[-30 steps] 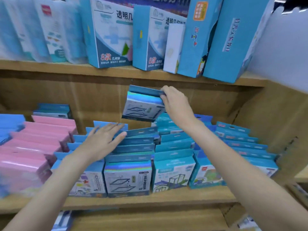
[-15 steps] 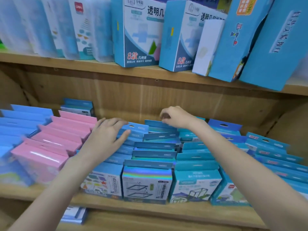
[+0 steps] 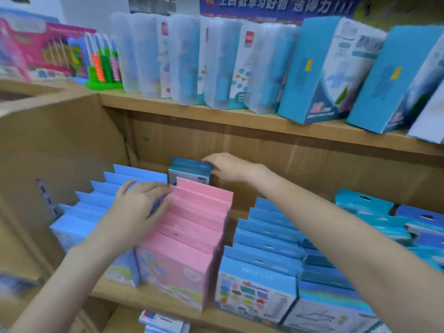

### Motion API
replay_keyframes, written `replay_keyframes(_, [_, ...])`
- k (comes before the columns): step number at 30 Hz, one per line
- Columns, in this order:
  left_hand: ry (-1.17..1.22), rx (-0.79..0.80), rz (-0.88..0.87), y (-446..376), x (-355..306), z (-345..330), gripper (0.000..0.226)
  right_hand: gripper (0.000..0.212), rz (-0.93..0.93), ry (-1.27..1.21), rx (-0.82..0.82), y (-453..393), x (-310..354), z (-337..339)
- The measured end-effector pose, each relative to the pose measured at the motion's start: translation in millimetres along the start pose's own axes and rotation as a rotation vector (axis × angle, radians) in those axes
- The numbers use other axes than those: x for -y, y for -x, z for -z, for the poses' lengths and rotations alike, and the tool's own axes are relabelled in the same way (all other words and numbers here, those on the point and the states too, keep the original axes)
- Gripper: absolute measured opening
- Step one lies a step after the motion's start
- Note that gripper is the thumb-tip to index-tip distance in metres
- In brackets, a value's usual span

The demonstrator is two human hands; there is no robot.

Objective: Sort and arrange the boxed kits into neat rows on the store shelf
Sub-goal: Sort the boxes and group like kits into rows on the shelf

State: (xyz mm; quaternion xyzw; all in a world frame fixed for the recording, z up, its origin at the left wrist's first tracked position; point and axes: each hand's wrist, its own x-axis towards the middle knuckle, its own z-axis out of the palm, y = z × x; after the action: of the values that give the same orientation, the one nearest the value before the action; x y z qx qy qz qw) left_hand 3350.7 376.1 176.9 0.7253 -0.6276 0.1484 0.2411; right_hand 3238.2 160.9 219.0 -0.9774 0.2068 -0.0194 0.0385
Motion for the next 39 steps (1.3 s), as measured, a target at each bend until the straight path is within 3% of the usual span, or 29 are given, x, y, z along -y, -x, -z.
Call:
replay_keyframes(4, [0.113, 0.118, -0.057, 1.5, 23.4, -2.5, 0.044, 0.042, -0.045, 0.046, -0.017, -24.3, 12.2, -16.7])
replay_keyframes(10, [0.212, 0.095, -0.099, 3.3, 28.3, -10.0, 0.042, 0.019, -0.244, 0.205, -0.037, -25.0, 17.4, -14.0])
replay_keyframes(14, [0.226, 0.034, -0.130, 5.0, 29.3, -11.2, 0.039, 0.016, -0.278, 0.253, -0.321, 25.0, 25.6, 4.0])
replay_keyframes(19, [0.327, -0.038, -0.189, -2.2, 2.6, -10.8, 0.038, 0.013, -0.294, 0.175, -0.790, 139.9, 22.8, 31.0])
replay_keyframes(25, [0.380, 0.038, -0.379, -18.8, -62.1, -18.1, 0.039, 0.012, -0.488, 0.167, -0.929, 234.2, -7.4, 55.9])
replay_keyframes(32, [0.287, 0.096, -0.441, -32.3, -110.3, -40.8, 0.040, 0.014, -0.555, 0.165, -0.762, 237.6, -69.7, 46.1])
replay_keyframes(39, [0.220, 0.089, -0.330, -34.1, -136.2, -57.0, 0.040, 0.021, -0.684, 0.193, -0.189, 212.8, -111.7, 7.6])
